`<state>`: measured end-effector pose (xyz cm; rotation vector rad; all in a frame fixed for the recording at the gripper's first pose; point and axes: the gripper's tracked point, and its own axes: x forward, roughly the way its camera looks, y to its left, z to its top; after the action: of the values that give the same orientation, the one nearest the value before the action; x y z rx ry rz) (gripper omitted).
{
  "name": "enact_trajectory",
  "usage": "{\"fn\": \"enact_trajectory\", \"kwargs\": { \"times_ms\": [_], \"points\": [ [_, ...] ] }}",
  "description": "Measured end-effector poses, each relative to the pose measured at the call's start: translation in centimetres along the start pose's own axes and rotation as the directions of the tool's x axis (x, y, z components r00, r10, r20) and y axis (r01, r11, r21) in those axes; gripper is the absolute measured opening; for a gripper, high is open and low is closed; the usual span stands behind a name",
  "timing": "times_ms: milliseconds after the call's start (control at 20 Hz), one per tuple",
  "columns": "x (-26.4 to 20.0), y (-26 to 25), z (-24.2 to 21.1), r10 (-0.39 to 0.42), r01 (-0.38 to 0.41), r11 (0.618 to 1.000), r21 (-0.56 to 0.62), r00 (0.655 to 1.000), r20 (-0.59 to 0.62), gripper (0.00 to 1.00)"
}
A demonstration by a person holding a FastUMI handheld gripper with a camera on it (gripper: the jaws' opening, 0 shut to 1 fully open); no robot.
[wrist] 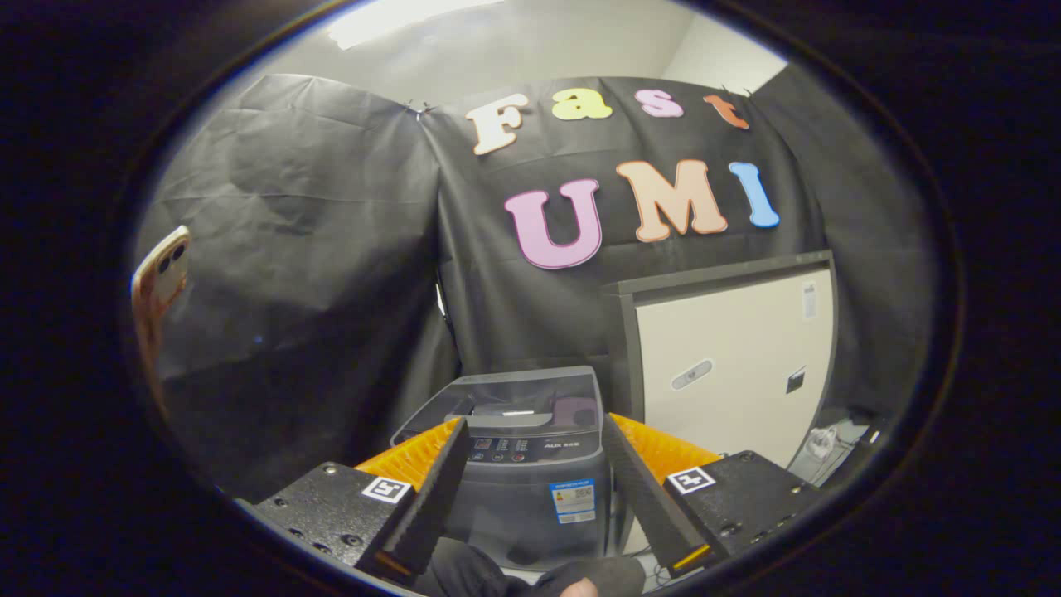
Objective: Put the clothes into the washing machine and then close the washing machine lid.
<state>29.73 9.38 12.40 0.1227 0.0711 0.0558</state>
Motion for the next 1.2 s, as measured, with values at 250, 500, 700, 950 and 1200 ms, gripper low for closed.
{"fn": "enact_trajectory", "kwargs": {
  "times_ms": [250,500,700,950,1200],
  "points": [
    [-2.7,-0.4,-0.8,-0.028,0.029,0.998,-0.049,0.999,0.027,0.96],
    [-5.0,-0.9,-2.5,-0.042,0.042,0.994,-0.102,0.999,0.006,0.97],
    [-6.2,-0.9,-3.8,-0.040,0.039,0.997,-0.060,0.999,-0.012,0.97],
    [-6.4,-0.7,-3.9,-0.030,0.028,0.998,-0.064,0.999,-0.019,0.97],
    [-6.2,-0.4,-3.9,-0.023,0.023,0.999,-0.048,1.000,-0.016,0.97]
  ]
}}
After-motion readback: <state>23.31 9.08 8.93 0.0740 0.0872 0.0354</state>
